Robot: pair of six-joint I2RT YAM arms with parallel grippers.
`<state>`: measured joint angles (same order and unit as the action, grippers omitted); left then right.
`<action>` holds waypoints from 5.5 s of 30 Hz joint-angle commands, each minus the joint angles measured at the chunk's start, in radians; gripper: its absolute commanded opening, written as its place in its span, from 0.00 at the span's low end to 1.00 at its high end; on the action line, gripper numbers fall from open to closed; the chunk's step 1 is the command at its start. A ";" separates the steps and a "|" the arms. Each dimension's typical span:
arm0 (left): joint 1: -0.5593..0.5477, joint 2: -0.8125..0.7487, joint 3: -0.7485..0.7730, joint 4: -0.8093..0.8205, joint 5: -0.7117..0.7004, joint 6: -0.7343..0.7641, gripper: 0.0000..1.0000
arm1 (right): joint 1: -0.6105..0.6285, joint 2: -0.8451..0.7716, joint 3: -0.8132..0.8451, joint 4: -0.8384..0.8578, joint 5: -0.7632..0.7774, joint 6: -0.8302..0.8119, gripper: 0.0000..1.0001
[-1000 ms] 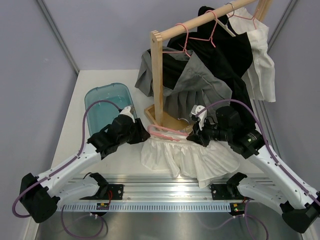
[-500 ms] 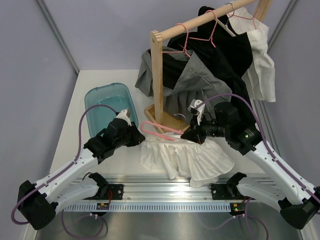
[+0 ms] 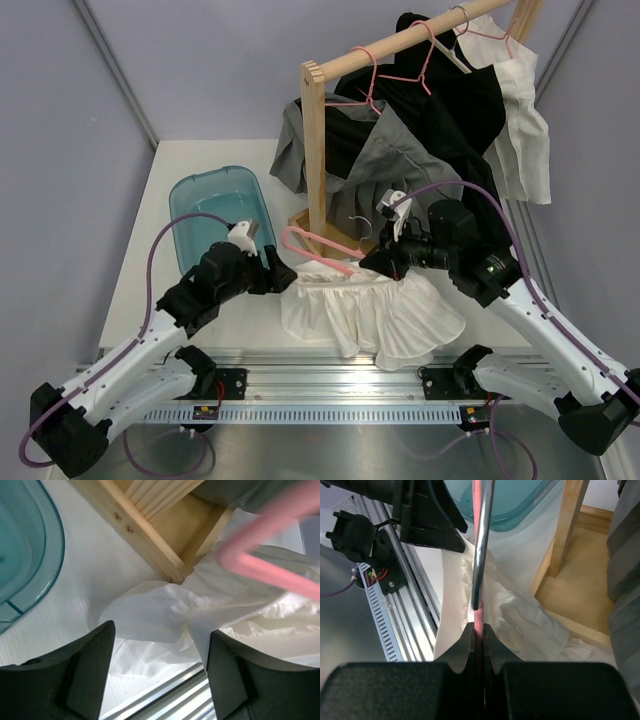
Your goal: Remove the skirt from the hanger
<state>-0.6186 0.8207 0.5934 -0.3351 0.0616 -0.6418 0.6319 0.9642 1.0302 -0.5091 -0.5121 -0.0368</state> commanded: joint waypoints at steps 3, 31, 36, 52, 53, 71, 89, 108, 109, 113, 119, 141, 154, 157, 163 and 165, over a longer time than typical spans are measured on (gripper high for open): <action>0.013 -0.150 -0.033 0.105 0.050 0.188 0.79 | -0.008 0.018 0.030 0.073 0.041 -0.023 0.00; 0.008 -0.003 0.100 0.148 0.523 0.812 0.88 | -0.008 0.151 0.123 -0.252 -0.143 -0.865 0.00; -0.006 0.055 0.120 0.176 0.586 0.798 0.84 | -0.008 0.197 0.185 -0.273 -0.158 -0.899 0.00; -0.016 0.186 0.221 0.058 0.534 0.850 0.22 | -0.008 0.263 0.263 -0.371 -0.240 -0.957 0.00; -0.015 0.184 0.226 0.048 0.528 0.857 0.14 | -0.008 0.265 0.263 -0.371 -0.235 -0.957 0.00; 0.003 -0.080 0.246 -0.277 0.370 1.123 0.00 | -0.126 0.303 0.265 -0.439 -0.187 -0.976 0.39; 0.020 -0.206 0.376 -0.512 0.300 1.144 0.00 | -0.222 0.300 0.113 -0.376 -0.191 -0.919 0.43; 0.020 -0.301 0.490 -0.798 0.193 1.150 0.00 | -0.405 0.249 0.106 -0.370 -0.169 -0.818 0.00; 0.020 -0.302 0.497 -0.811 0.188 1.154 0.00 | -0.420 0.249 0.110 -0.391 -0.169 -0.825 0.00; 0.020 -0.318 0.531 -0.843 0.170 1.157 0.00 | -0.449 0.232 0.076 -0.451 -0.180 -0.885 0.00; 0.020 -0.341 0.513 -0.730 0.245 1.108 0.00 | -0.443 0.203 0.001 -0.607 -0.345 -1.097 0.01; 0.020 -0.187 0.283 -0.297 0.564 1.047 0.00 | -0.368 0.131 0.389 -0.990 -0.542 -1.318 0.64; 0.020 -0.196 0.212 -0.134 0.661 0.935 0.00 | -0.294 0.205 0.389 -0.841 -0.476 -1.204 0.65; 0.022 -0.201 0.204 -0.128 0.661 0.935 0.00 | -0.287 0.217 0.392 -0.864 -0.477 -1.206 0.62; 0.020 -0.207 0.175 -0.076 0.673 0.912 0.00 | -0.284 0.209 0.350 -0.879 -0.468 -1.227 0.53; 0.020 -0.206 0.166 -0.050 0.681 0.903 0.00 | -0.282 0.203 0.337 -0.873 -0.462 -1.226 0.50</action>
<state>-0.6010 0.6228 0.7685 -0.5064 0.6930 0.2852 0.3397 1.1801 1.3838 -1.3338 -0.9848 -1.2598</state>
